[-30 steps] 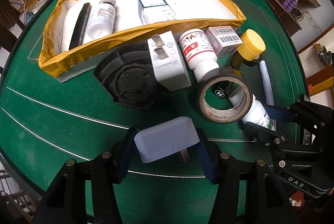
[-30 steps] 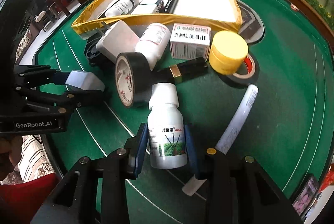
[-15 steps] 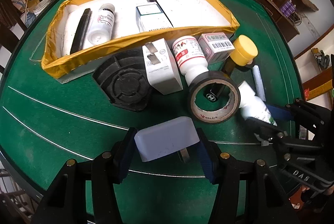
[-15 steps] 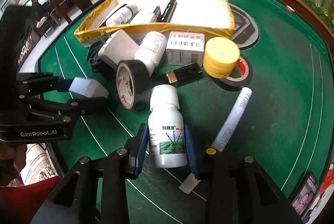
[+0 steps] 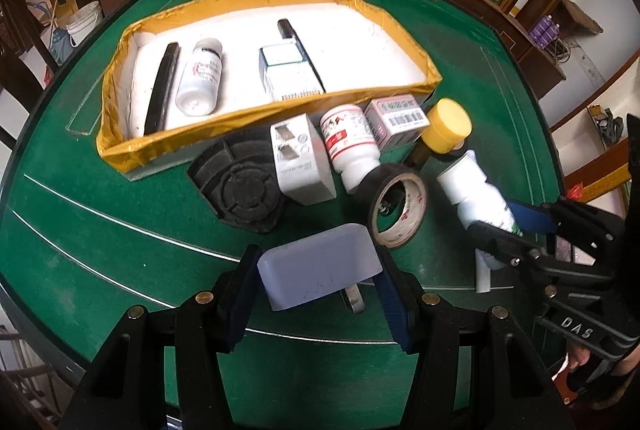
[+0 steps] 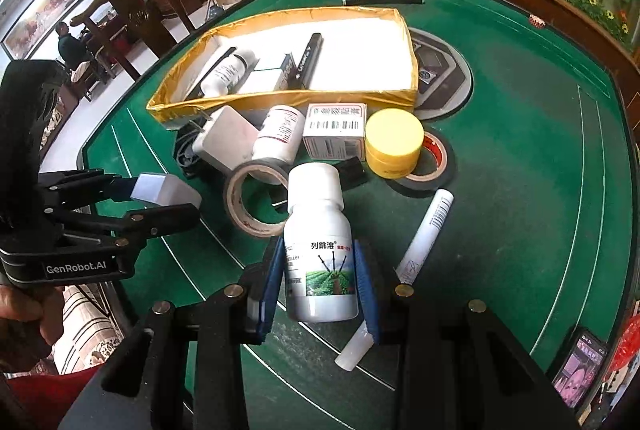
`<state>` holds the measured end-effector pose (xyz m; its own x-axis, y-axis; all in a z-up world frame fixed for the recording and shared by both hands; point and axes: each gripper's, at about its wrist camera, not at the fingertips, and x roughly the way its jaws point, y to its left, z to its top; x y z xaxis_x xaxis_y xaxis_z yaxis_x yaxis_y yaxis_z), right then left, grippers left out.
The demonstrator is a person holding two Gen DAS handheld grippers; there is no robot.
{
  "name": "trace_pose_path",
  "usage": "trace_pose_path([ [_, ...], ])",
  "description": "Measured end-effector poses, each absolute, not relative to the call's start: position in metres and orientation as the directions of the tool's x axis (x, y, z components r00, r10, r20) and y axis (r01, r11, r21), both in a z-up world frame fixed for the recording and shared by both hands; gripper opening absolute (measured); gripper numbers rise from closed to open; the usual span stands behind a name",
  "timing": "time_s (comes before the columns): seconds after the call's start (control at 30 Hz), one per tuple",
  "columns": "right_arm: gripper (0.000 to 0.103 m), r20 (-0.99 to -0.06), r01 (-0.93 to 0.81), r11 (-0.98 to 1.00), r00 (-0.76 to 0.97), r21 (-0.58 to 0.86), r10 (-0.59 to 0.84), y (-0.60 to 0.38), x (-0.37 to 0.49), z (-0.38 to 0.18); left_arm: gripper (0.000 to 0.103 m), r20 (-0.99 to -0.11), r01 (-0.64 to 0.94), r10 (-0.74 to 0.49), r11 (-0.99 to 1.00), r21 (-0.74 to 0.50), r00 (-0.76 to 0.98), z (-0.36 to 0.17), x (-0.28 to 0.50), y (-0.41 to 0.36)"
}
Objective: Organize rigid objects
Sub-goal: 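Carry the plug adapter and green-labelled bottle over the tray with both grippers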
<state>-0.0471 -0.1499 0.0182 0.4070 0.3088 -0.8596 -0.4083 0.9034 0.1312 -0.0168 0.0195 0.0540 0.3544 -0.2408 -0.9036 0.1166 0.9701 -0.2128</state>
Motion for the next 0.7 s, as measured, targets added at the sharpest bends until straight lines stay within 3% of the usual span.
trace_pose_path([
  [0.7,0.034,-0.834,-0.412,0.901,0.442,0.139,0.331,-0.146,-0.043,0.040,0.059,-0.865,0.117,-0.268,0.964,-0.241,0.425,0.090,0.003,0.027],
])
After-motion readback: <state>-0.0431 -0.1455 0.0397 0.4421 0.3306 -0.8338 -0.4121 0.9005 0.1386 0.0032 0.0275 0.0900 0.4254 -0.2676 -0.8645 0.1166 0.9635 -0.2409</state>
